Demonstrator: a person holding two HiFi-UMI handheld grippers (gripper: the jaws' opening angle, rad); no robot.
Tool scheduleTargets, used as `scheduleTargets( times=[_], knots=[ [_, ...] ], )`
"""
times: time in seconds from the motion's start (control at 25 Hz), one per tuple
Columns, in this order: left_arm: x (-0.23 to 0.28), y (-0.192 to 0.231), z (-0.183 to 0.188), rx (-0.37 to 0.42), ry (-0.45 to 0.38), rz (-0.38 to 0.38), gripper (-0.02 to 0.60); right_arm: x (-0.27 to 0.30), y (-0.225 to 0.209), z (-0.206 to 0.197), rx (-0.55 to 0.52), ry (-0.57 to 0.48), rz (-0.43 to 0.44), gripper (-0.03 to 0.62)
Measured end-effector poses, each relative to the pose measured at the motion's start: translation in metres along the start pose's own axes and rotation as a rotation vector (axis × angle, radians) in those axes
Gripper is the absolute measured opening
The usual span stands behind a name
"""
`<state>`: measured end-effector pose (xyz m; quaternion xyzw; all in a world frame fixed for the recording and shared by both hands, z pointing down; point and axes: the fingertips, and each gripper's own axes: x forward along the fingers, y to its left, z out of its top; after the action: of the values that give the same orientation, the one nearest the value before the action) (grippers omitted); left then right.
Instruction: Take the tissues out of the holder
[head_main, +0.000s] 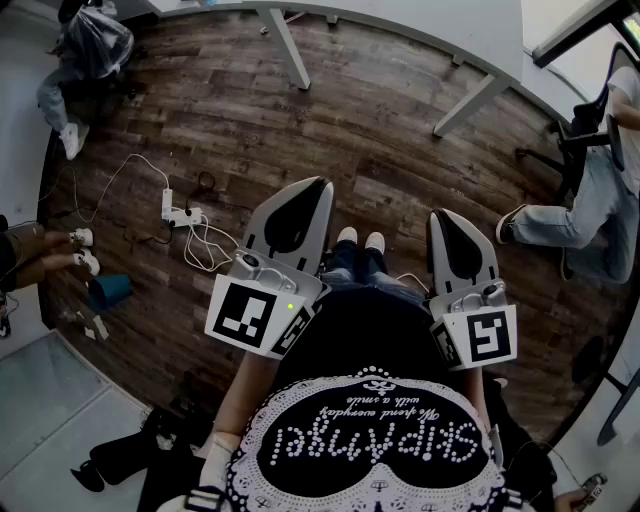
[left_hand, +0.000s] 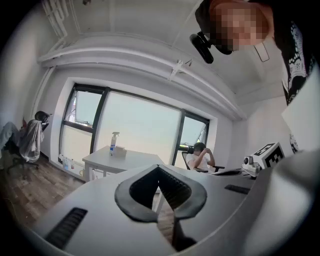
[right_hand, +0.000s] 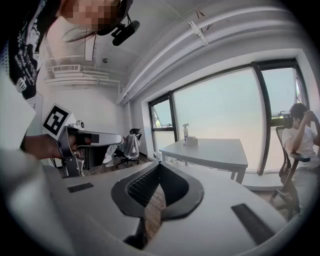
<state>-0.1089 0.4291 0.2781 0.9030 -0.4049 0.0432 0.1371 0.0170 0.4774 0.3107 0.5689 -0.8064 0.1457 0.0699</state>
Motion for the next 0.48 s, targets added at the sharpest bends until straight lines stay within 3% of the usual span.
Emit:
scheduleTargets(
  times=[0.12, 0.48],
  knots=[
    [0.001, 0.005, 0.003, -0.010, -0.013, 0.002, 0.002, 0.001, 0.000, -0.006, -0.049, 0.031, 0.019, 0.011],
    [-0.001, 0.018, 0.009, -0.025, -0.035, 0.028, 0.002, 0.004, 0.000, -0.004, -0.060, 0.040, 0.022, 0.011]
  ],
)
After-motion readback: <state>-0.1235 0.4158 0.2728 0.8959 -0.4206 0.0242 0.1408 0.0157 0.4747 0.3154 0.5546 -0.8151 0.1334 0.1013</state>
